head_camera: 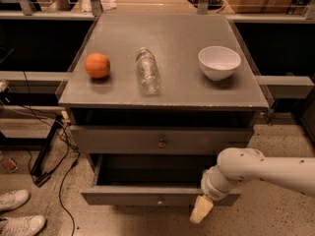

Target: Open middle drawer

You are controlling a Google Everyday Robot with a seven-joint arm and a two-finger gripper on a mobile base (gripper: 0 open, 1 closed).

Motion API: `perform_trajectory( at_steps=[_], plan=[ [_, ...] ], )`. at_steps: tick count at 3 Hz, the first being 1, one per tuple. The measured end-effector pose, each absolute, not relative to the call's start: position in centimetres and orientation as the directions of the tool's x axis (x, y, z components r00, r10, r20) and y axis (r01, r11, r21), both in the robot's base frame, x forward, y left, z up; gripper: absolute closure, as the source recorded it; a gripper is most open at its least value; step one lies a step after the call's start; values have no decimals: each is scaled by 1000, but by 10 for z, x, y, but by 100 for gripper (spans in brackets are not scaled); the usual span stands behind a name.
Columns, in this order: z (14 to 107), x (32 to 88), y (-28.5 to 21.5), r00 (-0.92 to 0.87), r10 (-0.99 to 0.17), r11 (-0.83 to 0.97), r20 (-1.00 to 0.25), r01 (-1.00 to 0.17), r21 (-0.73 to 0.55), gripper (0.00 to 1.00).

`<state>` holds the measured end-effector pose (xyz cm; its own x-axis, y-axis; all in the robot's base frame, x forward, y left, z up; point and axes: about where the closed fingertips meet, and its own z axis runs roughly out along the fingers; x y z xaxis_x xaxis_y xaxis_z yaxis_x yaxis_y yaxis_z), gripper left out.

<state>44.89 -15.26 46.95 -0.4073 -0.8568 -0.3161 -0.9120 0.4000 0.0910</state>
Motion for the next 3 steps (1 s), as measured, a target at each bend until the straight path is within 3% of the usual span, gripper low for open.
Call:
perform_trajectory(
  at_steps=[1,2,3],
  plan=[
    [470,449,-153,-406,-857,399,-316,-912,90,0],
    [452,427,-205,-530,-805,514,-266,-847,133,0],
    [450,379,-287,-715,-674,704,-185,-698,132,0]
  ],
)
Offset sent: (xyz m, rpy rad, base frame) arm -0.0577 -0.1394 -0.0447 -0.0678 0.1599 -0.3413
